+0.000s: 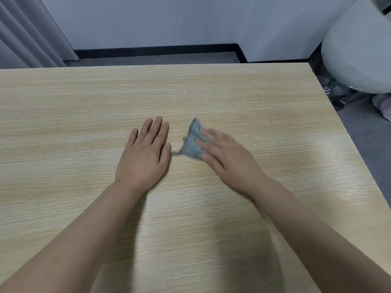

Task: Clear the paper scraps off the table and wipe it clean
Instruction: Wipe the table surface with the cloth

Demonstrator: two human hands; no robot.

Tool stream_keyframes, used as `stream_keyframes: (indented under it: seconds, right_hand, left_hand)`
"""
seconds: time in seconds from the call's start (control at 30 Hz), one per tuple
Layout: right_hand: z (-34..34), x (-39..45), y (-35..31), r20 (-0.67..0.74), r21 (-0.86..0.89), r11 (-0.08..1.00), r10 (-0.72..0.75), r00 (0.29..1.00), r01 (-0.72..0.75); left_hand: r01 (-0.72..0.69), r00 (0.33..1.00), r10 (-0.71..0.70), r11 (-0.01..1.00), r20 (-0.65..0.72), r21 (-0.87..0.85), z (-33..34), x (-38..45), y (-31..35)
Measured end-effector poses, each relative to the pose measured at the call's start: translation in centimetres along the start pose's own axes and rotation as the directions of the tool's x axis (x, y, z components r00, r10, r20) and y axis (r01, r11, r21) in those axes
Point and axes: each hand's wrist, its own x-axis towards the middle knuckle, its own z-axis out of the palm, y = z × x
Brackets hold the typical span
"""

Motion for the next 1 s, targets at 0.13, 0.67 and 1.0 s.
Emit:
stream_keyframes:
  seconds: [0.13,0.67,1.0]
  right_hand:
    - [1.0,-4.5,-1.7,0.089,-0.056,0.982,-0.176,0.980,0.182]
    - [0.2,3.4,1.7,-0.100,0.005,0.984,0.179,0.979,-0.180]
    - [1.2,-5.5,-2.1,0.051,-0.024,0.963,-0.266,0.963,0.268]
  left_hand:
    - [0.000,1.000,0.000,1.000,0.000,0.009,0.0,0.0,0.1]
    - [-0.013,1.000,0.013,1.000,-0.020,-0.008,0.2,-0.2,-0.1]
    - [-0.022,0.999,0.021,1.000,-0.026,-0.003,0.3,-0.1,-0.3]
